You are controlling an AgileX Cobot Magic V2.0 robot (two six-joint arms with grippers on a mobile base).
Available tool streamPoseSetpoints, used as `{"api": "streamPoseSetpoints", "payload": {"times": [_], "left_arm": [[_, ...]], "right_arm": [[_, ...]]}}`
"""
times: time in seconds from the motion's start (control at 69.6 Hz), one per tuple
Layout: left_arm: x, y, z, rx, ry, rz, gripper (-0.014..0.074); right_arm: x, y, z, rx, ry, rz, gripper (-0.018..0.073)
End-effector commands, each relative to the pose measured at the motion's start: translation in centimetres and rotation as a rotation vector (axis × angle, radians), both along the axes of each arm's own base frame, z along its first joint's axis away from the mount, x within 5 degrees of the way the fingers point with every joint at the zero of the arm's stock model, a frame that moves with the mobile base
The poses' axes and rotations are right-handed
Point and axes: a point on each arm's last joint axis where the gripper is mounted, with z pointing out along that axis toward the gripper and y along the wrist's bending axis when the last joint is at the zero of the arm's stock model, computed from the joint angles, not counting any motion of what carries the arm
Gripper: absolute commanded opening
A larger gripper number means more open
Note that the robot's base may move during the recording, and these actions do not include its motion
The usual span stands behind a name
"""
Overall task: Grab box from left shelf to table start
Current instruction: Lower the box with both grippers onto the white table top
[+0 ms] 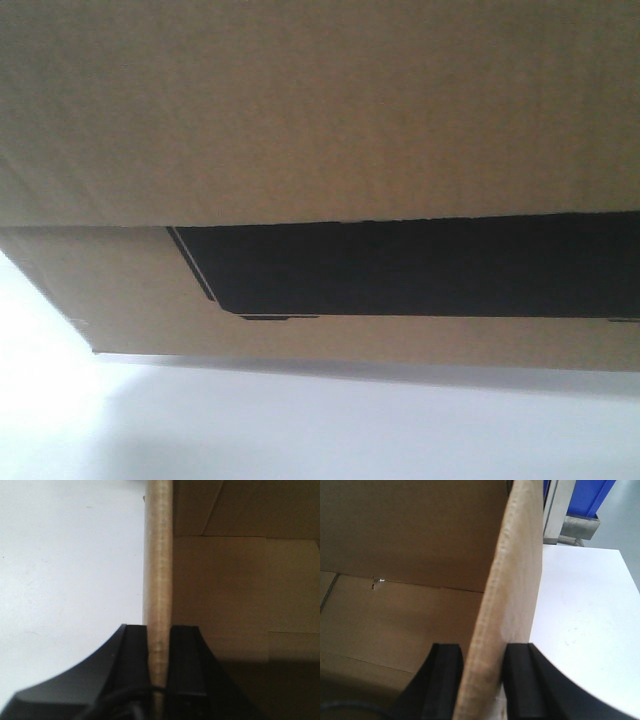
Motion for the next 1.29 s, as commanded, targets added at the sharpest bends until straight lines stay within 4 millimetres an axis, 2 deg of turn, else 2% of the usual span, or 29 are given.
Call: {"api": "streamPoseSetpoints", "payload": {"times": [0.0,0.187,0.359,0.489,0.733,0.891,1.121,1.193,1.279], "left_arm": [[-0.4,-0.6,3.6,-0.159,-0.184,-0.017,-0.0097],[0.0,0.1,4.0,-0.147,-0.167,0.013,-0.0097],[1.2,2.2,4.7,-0.129,-0.15,0.108,-0.0097],[2.5,3.2,4.4,-0.118,-0.133,0.158,-0.0097],[5.9,2.6,1.2,-0.083,-0.036,0.173,-0.0097],[7.5,2.2,-0.8,-0.062,0.023,0.176,-0.0097],[8.2,2.0,-1.8,-0.049,0.053,0.176,-0.0088],[8.2,2.0,-1.8,-0.038,0.048,0.167,-0.0028],[8.2,2.0,-1.8,-0.038,0.048,0.166,0.012]], "right_arm": [[1.0,1.1,2.8,0.134,-0.166,0.074,0.0056],[4.5,1.5,3.1,0.122,-0.032,0.074,0.0056],[8.5,2.0,2.7,0.114,0.071,0.071,0.0056],[11.6,2.3,0.9,0.107,0.163,0.066,0.0056],[16.2,2.8,-2.8,0.1,0.274,0.055,0.0056],[17.9,2.9,-4.4,0.097,0.31,0.05,0.0056],[18.6,3.0,-5.4,0.093,0.348,0.048,0.006],[18.6,3.0,-5.4,0.093,0.35,0.048,0.0062],[18.6,3.0,-5.4,0.093,0.352,0.048,0.0112]]}}
